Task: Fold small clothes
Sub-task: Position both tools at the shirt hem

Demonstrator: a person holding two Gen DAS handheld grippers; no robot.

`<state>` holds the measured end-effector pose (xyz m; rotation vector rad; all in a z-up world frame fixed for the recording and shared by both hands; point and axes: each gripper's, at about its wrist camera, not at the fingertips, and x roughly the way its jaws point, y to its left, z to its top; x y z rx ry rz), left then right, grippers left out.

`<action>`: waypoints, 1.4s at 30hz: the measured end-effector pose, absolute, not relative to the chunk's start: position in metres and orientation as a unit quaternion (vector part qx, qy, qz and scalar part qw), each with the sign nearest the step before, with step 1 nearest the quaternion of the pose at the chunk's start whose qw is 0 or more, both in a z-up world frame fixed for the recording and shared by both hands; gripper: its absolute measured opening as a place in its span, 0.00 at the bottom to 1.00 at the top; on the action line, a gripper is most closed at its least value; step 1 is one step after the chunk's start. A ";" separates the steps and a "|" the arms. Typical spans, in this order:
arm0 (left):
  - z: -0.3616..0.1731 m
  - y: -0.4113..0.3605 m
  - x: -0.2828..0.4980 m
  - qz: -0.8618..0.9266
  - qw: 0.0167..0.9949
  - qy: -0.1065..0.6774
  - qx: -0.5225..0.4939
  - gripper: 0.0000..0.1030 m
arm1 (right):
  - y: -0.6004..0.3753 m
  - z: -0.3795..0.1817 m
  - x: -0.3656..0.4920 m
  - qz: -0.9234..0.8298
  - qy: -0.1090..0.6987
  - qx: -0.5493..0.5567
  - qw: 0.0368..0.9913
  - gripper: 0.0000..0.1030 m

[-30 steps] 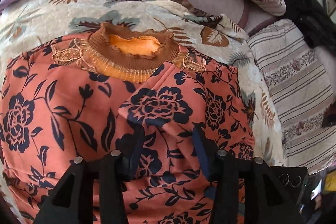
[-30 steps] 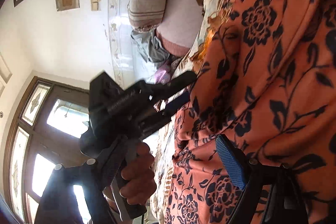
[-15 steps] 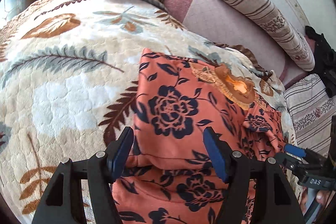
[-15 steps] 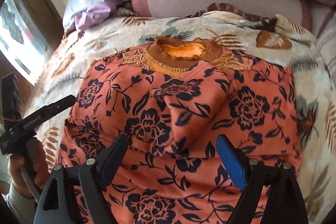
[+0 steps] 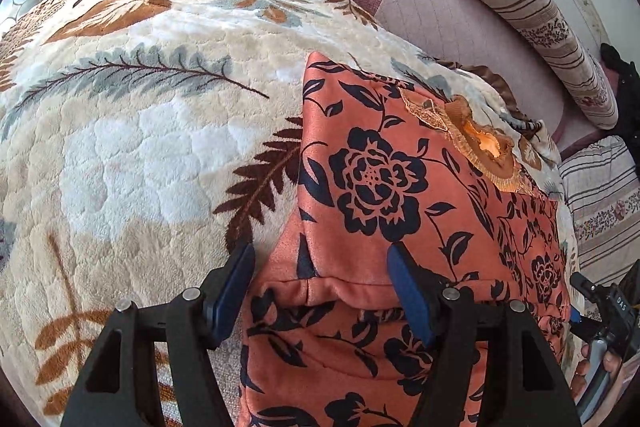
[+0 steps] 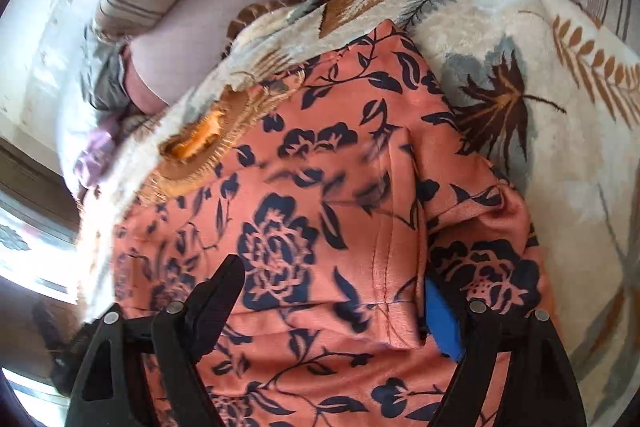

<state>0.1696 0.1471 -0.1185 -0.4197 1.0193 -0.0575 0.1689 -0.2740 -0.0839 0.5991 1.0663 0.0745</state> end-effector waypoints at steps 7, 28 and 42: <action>-0.118 0.141 0.170 -0.020 0.860 0.480 -0.170 0.68 | -0.295 -0.102 0.174 0.052 0.508 0.374 0.774 0.46; -0.120 0.136 0.171 -0.019 0.867 0.474 -0.150 0.71 | -0.274 -0.101 0.214 0.030 0.575 0.096 0.812 0.13; -0.122 0.129 0.175 -0.014 0.872 0.472 -0.131 0.75 | -0.300 -0.050 0.213 0.125 0.462 0.283 0.831 0.77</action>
